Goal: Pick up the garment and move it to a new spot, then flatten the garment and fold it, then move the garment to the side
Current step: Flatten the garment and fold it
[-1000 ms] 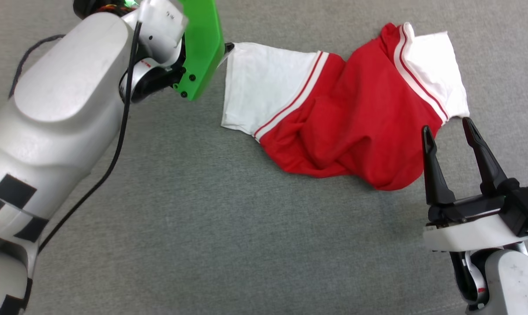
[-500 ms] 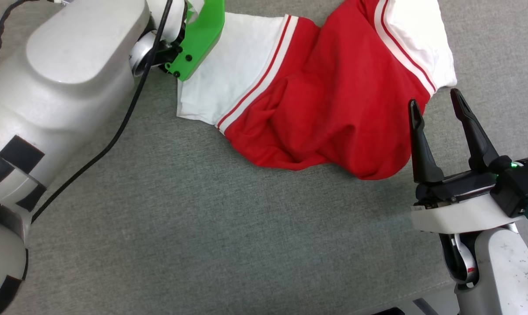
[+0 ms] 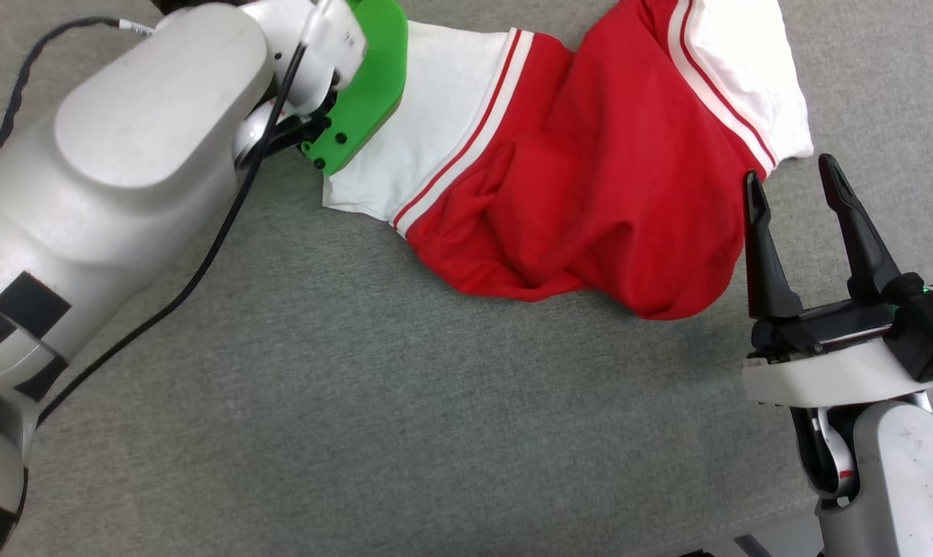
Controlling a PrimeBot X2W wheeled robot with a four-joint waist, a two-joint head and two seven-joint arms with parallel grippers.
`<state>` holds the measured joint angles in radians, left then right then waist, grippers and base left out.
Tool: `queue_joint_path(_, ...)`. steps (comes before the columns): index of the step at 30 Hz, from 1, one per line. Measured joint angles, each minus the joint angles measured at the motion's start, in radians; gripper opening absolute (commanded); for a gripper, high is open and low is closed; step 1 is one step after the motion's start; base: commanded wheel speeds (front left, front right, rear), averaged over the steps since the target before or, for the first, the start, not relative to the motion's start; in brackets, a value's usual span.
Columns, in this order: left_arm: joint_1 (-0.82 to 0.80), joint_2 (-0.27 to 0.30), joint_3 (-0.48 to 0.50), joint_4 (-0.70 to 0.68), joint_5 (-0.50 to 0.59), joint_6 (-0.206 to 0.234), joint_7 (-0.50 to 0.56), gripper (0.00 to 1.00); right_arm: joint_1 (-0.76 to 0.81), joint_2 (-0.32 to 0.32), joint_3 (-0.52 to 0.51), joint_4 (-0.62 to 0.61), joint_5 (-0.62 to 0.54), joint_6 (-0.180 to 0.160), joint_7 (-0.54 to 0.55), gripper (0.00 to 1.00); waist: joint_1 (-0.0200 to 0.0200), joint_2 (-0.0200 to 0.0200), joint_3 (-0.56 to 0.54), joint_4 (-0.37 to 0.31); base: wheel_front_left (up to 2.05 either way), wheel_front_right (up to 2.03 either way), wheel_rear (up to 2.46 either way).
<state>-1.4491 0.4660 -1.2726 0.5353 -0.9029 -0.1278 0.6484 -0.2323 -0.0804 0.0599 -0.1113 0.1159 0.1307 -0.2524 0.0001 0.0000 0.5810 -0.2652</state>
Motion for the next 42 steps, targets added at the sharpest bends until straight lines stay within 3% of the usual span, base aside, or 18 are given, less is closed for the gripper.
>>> queue_joint_path(7,0.07,0.094,-0.007,-0.026,-0.009,0.0,-0.22,0.0,0.041,-0.013,-0.028,0.013,-0.008,0.0,0.0,1.0,0.0,0.0,-0.081,0.047,0.0,0.0,0.0)
queue_joint_path(15,0.186,0.231,-0.003,-0.023,-0.061,0.002,-0.28,0.0,0.088,-0.021,-0.048,0.023,-0.015,0.0,0.0,1.0,-0.0001,0.0,-0.158,0.123,0.0,0.0,0.0)
queue_joint_path(17,0.264,0.259,0.005,0.013,-0.102,0.022,-0.296,0.0,0.088,-0.023,-0.046,0.023,-0.016,0.0,0.0,1.0,-0.0002,0.0,-0.179,0.153,0.0,0.0,0.0)
queue_joint_path(24,0.345,0.254,0.011,0.078,-0.146,0.036,-0.323,0.0,0.088,-0.026,-0.047,0.034,-0.02,0.0,0.0,1.0,-0.0002,0.0,-0.189,0.157,0.0,0.0,0.0)
queue_joint_path(25,0.349,0.249,0.014,0.085,-0.146,0.037,-0.337,0.34,0.088,-0.026,-0.048,0.037,-0.02,0.0,0.0,1.0,-0.0002,0.0,-0.192,0.157,0.0,0.0,0.0)
queue_joint_path(26,0.35,0.244,0.015,0.092,-0.145,0.042,-0.356,1.0,0.09,-0.026,-0.049,0.039,-0.02,0.0,0.0,1.0,-0.0002,-0.0001,-0.196,0.157,0.0,0.0,0.0)
queue_joint_path(30,0.339,0.227,0.027,0.107,-0.122,0.053,-0.424,1.0,0.097,-0.026,-0.059,0.041,-0.024,0.0,0.0,1.0,-0.0002,0.0,-0.212,0.166,0.0,0.0,0.0)
queue_joint_path(34,0.27,0.225,0.044,0.11,-0.116,0.051,-0.427,1.0,0.104,-0.027,-0.059,0.041,-0.024,0.0,0.0,1.0,-0.0002,0.0,-0.227,0.181,0.0,0.0,0.0)
queue_joint_path(37,0.207,0.227,0.051,0.106,-0.119,0.039,-0.369,1.0,0.104,-0.026,-0.055,0.04,-0.024,0.0,0.0,1.0,-0.0002,0.0,-0.235,0.191,0.0,0.0,0.0)
queue_joint_path(42,0.173,0.229,0.04,0.07,-0.201,0.009,-0.146,1.0,0.106,-0.026,-0.049,0.035,-0.025,0.0,0.001,1.0,-0.0002,0.0,-0.232,0.193,0.0,0.0,0.0)
